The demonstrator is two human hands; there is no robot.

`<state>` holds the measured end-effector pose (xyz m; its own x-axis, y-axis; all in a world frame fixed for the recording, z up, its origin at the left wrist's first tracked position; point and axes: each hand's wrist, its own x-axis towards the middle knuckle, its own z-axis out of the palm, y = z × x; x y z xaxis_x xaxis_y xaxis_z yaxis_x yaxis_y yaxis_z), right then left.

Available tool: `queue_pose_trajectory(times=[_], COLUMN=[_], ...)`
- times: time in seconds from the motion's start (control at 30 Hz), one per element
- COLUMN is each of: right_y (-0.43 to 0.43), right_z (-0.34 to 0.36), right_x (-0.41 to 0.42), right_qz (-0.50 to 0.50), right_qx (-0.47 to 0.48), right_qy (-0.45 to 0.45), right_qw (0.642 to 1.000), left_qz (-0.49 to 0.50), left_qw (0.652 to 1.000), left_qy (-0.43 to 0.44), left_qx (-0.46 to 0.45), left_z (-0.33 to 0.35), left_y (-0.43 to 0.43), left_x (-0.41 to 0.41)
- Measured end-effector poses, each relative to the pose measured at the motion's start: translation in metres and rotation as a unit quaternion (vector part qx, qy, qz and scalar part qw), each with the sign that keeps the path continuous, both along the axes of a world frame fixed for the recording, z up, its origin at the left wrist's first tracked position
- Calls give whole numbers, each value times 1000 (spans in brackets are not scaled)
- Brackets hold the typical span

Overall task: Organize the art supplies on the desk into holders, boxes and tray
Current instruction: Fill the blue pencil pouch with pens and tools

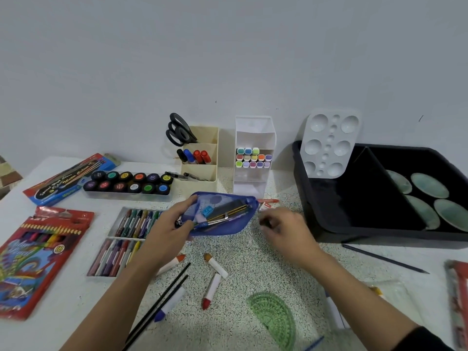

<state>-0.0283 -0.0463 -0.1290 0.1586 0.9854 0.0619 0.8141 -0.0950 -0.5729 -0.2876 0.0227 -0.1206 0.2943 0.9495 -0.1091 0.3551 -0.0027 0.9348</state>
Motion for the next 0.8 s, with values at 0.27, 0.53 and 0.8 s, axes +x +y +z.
queue_pose_trajectory(times=[0.27, 0.53, 0.8], right_y=[30, 34, 25], right_z=[49, 28, 17], right_x=[-28, -41, -30], right_qz=[45, 123, 164], right_qx=[57, 79, 86], right_qy=[307, 37, -161], right_qw=[949, 989, 969], left_qz=[-13, -15, -46], left_qw=[1000, 999, 997], left_qy=[-5, -32, -36], left_qx=[6, -16, -43], left_z=[0, 2, 12], left_y=[0, 2, 17], left_x=[9, 10, -1])
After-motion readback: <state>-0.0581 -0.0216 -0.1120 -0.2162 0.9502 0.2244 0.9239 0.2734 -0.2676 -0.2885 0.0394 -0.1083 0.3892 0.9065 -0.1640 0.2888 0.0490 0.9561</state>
